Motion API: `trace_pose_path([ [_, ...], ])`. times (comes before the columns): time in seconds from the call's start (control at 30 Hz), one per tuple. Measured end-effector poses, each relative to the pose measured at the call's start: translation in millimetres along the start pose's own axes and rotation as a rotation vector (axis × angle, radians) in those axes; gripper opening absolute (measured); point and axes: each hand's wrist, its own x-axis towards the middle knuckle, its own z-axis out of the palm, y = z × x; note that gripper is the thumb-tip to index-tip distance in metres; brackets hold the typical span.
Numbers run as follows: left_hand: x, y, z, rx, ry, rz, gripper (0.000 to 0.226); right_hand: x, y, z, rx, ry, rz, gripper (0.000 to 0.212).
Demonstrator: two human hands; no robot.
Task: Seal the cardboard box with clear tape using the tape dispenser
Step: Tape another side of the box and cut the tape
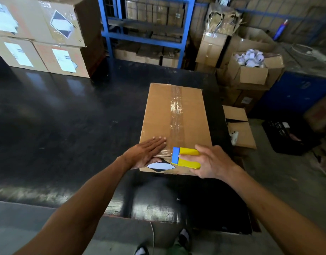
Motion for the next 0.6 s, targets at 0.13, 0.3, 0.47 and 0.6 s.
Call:
trace_pose_path([
  [0.13,-2.6,-2.3,-2.3,0.013,0.005,-0.030,0.068,-28.8,30.2,-2.6,-0.007,-0.031,0.023,0.052],
  [0.3,-2.4,-6.0,-1.0,0.032,-0.037,0.023,0.069,-73.9,75.8,2.4,-0.009,-0.054,0.063,0.071],
  [0.47,0.6,0.1,-6.0,0.046,-0.072,0.000,0.078,-77.7,79.0,8.4,-0.009,-0.052,0.070,0.069],
  [0.6,41.4,30.0,-6.7,0.058,-0.004,0.047,0.076,-76.0,85.1,9.0,-0.011,-0.040,0.043,0.065],
])
